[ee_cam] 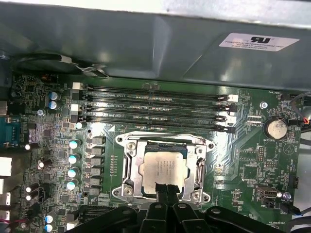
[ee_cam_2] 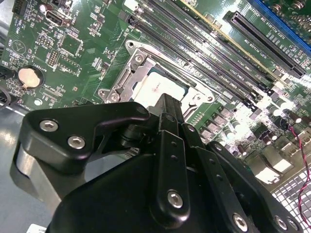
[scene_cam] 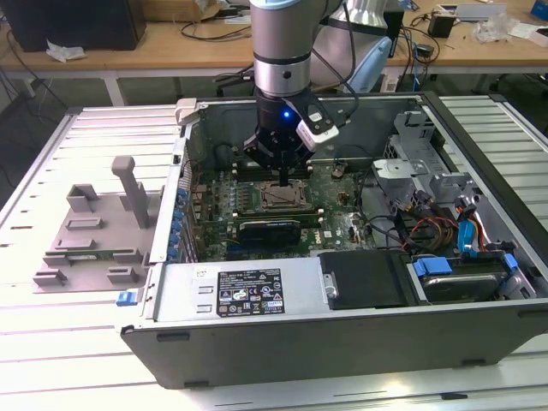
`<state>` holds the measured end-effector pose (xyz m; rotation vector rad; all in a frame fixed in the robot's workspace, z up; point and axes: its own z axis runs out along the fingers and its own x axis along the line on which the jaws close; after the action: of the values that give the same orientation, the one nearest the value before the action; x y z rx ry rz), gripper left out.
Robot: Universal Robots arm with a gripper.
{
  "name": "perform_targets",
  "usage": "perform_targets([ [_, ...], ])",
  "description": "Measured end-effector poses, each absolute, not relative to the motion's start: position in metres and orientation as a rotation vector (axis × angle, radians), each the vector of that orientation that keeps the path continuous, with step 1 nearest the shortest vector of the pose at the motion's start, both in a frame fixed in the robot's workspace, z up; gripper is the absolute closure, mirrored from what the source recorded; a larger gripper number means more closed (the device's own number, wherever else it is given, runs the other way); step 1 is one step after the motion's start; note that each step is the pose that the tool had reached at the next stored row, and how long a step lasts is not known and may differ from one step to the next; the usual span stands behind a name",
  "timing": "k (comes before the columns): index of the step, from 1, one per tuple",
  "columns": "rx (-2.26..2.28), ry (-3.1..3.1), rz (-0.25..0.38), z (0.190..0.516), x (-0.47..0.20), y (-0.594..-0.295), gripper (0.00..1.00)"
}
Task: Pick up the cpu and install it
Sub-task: 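Install the second cpu locking lever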
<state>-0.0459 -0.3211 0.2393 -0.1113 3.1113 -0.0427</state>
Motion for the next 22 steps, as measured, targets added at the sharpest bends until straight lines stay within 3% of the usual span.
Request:
perform_targets([
  [7, -0.111, 3.111, -0.043, 0.239, -0.046, -0.325, 0.89],
  [15, -0.111, 3.111, -0.043, 0.239, -0.046, -0.359, 0.89],
  [22, -0.111, 3.105, -0.041, 0.233, -0.056, -0.360, 0.89],
])
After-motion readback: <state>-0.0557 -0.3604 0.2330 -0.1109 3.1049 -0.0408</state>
